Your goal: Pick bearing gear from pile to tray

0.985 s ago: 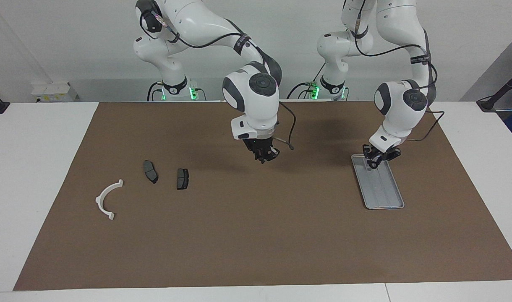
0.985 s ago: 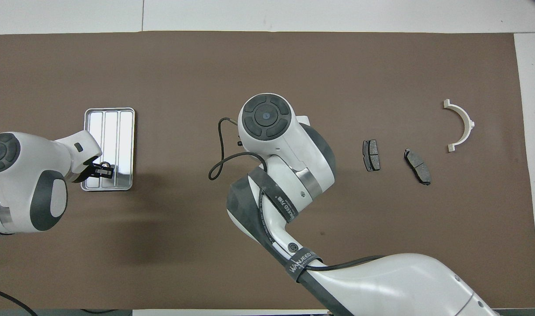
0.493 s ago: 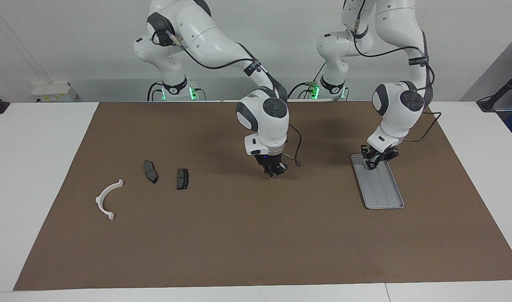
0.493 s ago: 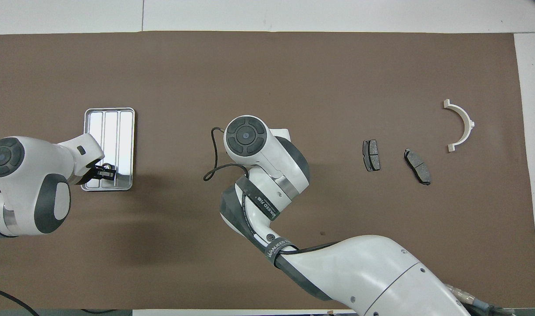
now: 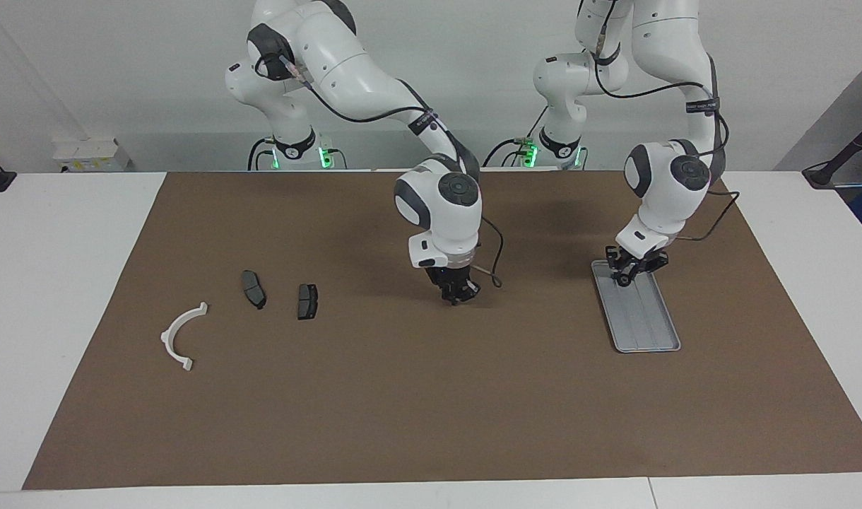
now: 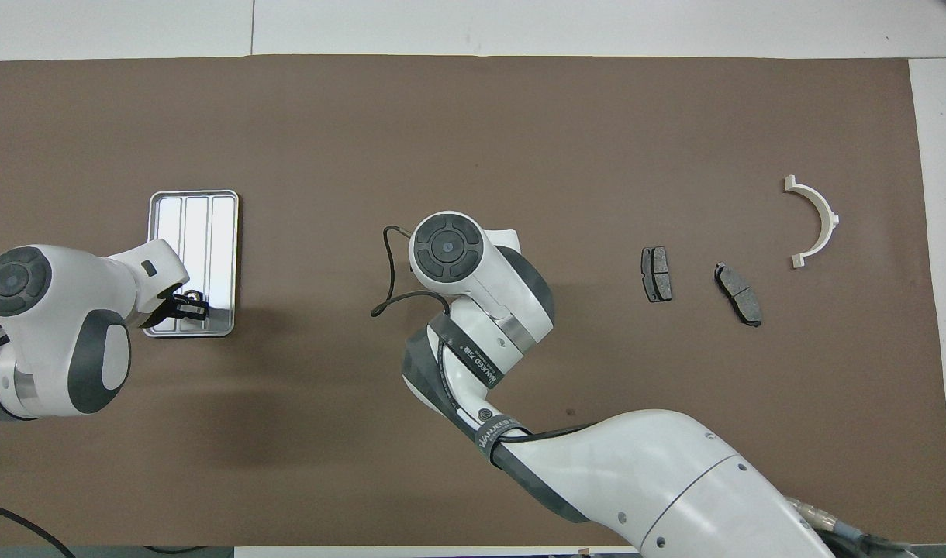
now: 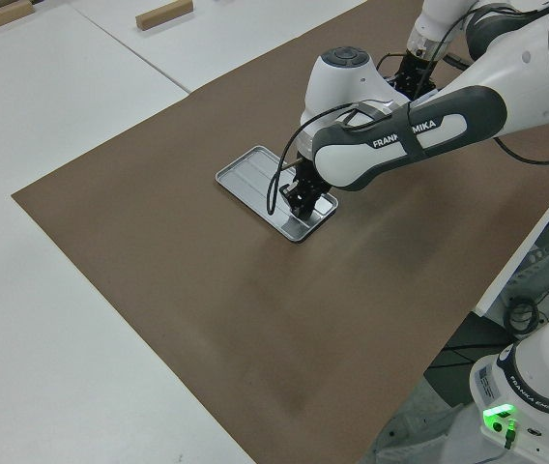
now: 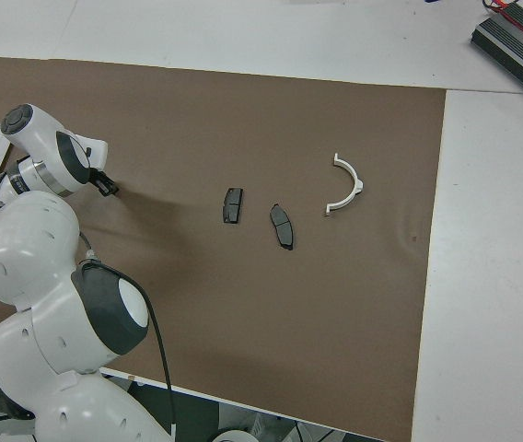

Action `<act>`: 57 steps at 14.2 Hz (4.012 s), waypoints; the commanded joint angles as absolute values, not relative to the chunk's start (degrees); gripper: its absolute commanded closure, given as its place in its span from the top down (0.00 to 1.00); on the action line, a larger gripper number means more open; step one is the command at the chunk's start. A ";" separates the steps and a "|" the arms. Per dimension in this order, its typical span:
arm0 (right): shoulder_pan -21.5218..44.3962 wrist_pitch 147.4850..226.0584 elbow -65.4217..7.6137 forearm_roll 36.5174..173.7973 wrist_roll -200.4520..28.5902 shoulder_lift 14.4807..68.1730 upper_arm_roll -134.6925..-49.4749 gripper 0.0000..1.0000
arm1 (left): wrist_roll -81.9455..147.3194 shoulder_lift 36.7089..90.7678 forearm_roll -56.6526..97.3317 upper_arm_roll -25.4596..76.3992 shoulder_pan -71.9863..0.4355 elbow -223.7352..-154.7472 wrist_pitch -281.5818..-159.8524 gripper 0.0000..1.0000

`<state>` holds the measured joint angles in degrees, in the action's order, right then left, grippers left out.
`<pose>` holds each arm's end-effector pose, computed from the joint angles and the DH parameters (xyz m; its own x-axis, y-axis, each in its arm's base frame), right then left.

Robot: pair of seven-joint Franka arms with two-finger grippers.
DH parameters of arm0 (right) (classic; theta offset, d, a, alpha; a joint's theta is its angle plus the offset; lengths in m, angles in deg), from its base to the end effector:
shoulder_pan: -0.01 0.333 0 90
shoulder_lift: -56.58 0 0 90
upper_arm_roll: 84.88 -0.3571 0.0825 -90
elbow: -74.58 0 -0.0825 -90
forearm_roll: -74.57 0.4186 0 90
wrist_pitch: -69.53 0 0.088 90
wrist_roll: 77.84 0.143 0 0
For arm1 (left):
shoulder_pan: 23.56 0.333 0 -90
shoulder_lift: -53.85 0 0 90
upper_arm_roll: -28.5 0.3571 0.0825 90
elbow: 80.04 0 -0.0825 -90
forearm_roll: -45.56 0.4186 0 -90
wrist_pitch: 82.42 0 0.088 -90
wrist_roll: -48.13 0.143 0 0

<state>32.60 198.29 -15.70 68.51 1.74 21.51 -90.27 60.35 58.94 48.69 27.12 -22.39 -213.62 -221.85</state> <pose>0.6072 0.4546 0.2671 0.7754 -0.6300 0.0431 -0.6277 -0.7765 -0.0553 0.5422 -0.0006 0.2797 0.9668 -0.2553 0.0052 -0.2550 -0.9663 -0.0358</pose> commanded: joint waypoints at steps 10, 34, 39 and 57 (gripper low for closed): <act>27.19 186.61 -7.87 67.45 0.74 24.05 -90.59 1.00 | 37.64 60.09 48.38 27.27 -33.38 -204.94 -216.54 0.80; 0.36 168.23 -8.38 71.58 -71.34 40.58 -90.60 1.00 | -6.63 78.20 50.75 27.18 -62.23 -184.55 -213.90 0.79; -0.25 167.96 -10.22 71.58 -71.52 43.47 -90.51 1.00 | -6.54 81.89 50.93 27.09 -62.23 -180.50 -211.72 0.79; 0.01 159.96 -22.36 76.41 -70.99 61.41 -90.33 1.00 | 15.10 70.59 51.12 26.92 -49.70 -178.38 -196.62 0.00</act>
<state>0.83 160.54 -21.72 75.04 -70.34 60.97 -90.25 5.82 78.16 53.32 27.60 -55.37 -176.39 -202.50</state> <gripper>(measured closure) 0.000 0.762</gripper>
